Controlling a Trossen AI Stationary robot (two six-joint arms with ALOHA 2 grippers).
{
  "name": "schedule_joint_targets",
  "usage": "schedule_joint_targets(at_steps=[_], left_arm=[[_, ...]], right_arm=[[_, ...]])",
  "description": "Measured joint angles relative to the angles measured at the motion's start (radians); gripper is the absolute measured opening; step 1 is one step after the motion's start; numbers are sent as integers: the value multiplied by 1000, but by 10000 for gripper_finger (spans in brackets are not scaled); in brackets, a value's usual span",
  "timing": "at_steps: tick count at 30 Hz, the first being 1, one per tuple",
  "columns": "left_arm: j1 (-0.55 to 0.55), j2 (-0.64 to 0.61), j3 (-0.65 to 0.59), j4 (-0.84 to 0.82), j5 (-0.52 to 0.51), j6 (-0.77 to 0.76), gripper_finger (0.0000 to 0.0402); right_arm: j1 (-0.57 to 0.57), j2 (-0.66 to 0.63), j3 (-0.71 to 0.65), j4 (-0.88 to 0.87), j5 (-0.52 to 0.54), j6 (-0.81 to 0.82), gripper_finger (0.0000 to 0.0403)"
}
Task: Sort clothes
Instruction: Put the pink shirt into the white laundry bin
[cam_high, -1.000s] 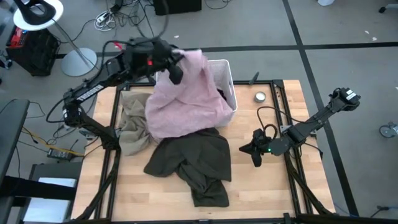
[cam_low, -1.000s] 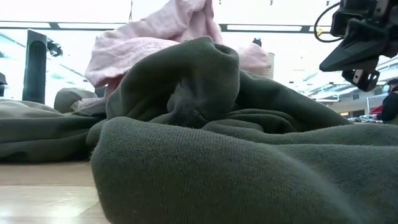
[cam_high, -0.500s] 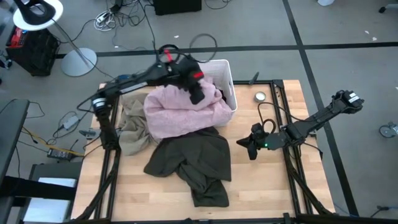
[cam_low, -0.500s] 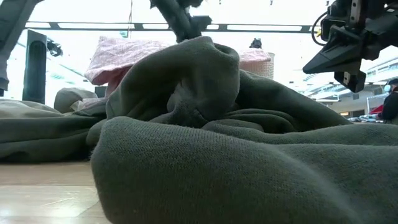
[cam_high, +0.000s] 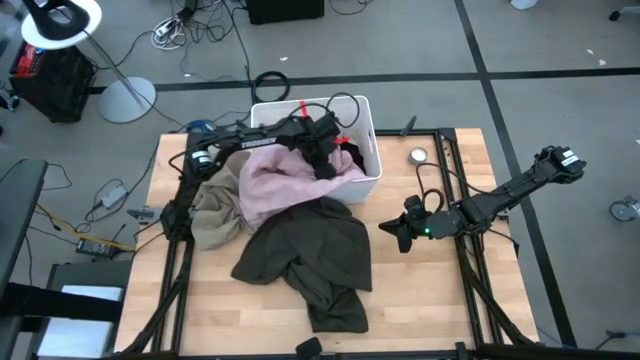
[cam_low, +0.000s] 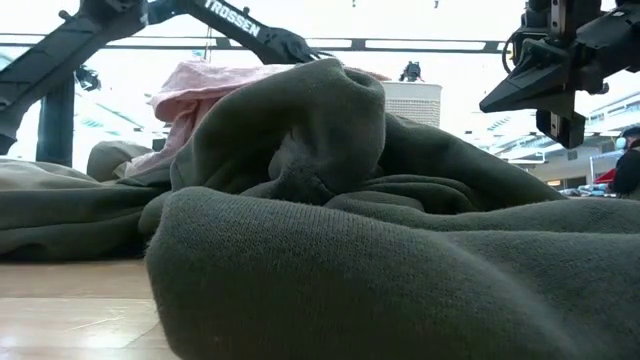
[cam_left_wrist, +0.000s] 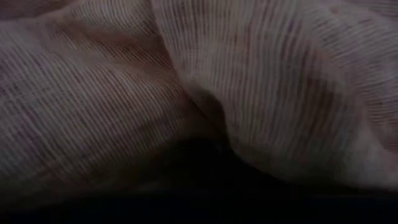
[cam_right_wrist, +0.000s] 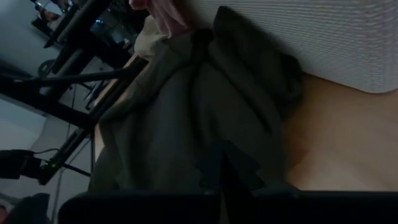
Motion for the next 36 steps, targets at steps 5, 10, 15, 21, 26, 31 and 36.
schedule_joint_targets(at_steps=[5, 10, 15, 21, 26, 31, 36], left_arm=[[0, 8, 1, 33, 1, -24, 31], [0, 4, 1, 45, 0, -51, 97], [0, 4, 28, 6, 0, -70, 160], [-3, 7, 173, -129, -37, -43, 173], [-14, 7, 328, -220, -69, -16, 173], [-17, 7, 485, -363, -49, -21, 173], [-19, -49, 494, -468, -31, -59, 173]], right_arm=[[0, 0, 0, 2, 0, 17, 1], [0, 0, 0, 2, 0, 18, 2], [0, 0, 0, 2, 0, 17, 1], [0, 0, 0, 5, -7, 17, 3], [1, 0, 0, 11, -37, 10, 1], [2, 0, 0, 12, -45, 6, 3], [2, 0, 0, 21, -55, -30, 2]])
